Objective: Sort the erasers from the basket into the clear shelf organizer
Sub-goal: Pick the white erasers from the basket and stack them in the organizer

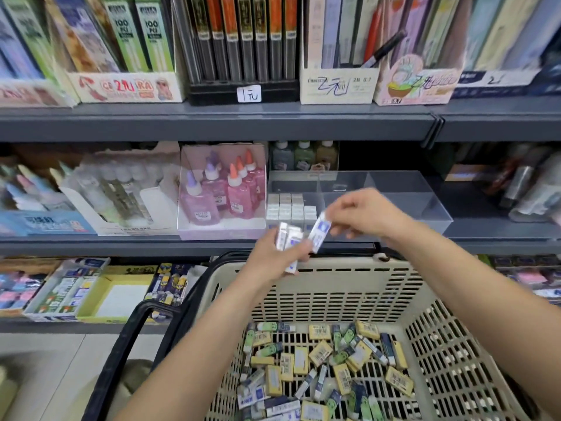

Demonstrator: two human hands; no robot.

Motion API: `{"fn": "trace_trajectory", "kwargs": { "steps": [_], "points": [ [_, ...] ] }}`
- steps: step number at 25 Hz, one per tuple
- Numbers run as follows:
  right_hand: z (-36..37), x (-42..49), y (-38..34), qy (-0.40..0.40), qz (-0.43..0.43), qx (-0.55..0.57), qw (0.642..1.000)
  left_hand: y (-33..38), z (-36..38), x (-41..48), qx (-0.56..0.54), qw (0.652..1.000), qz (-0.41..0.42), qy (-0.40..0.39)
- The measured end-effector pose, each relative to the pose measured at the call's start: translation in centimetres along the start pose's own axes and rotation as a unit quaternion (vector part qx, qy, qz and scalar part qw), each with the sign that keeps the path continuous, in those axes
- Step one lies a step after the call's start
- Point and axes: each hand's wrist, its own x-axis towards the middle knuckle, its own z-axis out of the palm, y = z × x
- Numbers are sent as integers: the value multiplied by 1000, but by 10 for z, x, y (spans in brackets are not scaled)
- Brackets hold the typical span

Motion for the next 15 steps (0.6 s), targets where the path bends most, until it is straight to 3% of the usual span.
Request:
{"fn": "trace_trajectory", "kwargs": {
  "steps": [2,6,15],
  "points": [
    [-13,20,-12,73,-37,-25,996,11,-11,6,-93,995,-8,22],
    [-9,56,-10,161,-93,-231,955,11,-25,16,-175,983,-19,47],
    [19,85,7,1,-61,-325,944,-5,-27,27,-200,979,-16,35]
  ]
}}
